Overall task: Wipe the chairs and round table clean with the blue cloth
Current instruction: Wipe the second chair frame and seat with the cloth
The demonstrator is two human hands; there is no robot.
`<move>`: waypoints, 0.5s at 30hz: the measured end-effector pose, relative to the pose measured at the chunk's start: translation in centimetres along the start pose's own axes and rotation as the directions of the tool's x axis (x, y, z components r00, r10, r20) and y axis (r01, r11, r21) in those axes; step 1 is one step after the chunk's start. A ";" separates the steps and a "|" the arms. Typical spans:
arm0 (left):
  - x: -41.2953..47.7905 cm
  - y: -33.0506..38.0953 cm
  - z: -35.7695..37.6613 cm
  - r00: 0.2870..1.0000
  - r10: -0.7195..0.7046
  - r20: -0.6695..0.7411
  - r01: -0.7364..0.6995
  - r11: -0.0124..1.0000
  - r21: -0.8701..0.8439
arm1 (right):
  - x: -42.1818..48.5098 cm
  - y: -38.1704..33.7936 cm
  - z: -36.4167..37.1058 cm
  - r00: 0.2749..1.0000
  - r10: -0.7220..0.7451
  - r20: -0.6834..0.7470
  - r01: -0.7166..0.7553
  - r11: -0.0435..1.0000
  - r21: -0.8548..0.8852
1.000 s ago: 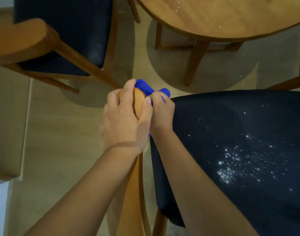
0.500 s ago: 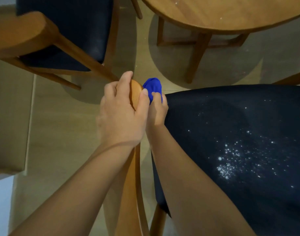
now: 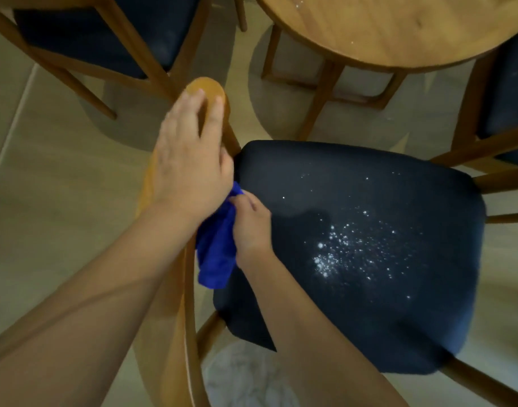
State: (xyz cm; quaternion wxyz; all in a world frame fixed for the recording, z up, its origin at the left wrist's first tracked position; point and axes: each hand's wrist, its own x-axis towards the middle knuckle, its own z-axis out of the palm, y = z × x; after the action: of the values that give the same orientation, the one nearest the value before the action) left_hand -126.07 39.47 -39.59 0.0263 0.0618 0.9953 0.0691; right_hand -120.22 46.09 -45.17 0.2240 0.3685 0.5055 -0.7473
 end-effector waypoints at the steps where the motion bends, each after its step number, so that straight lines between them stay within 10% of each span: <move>1: -1.6 0.7 0.3 1.000 0.007 0.003 -0.007 1.000 -0.015 | 0.0 0.0 -1.2 0.997 -0.054 -0.061 0.055 0.998 0.021; 6: -7.7 4.8 3.5 0.994 -0.105 0.003 0.100 0.936 -0.337 | 1.3 -1.1 -4.6 0.878 -0.449 -0.164 0.402 0.879 -0.257; 10: -8.9 5.7 7.8 0.864 -0.444 0.239 0.498 0.677 -0.542 | 4.4 -1.4 -5.0 0.664 -0.737 0.127 0.636 0.468 -0.613; 15: -6.5 2.8 14.2 0.775 -0.575 0.261 0.624 0.633 -0.459 | 12.2 -2.6 -4.7 0.776 -0.141 0.615 0.525 -0.397 -0.753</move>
State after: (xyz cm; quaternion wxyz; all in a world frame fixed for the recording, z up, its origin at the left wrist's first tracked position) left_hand -118.41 43.32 -52.97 0.1081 -0.2788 0.8988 0.3204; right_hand -128.19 51.87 -54.14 0.2357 -0.2260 0.9371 -0.1231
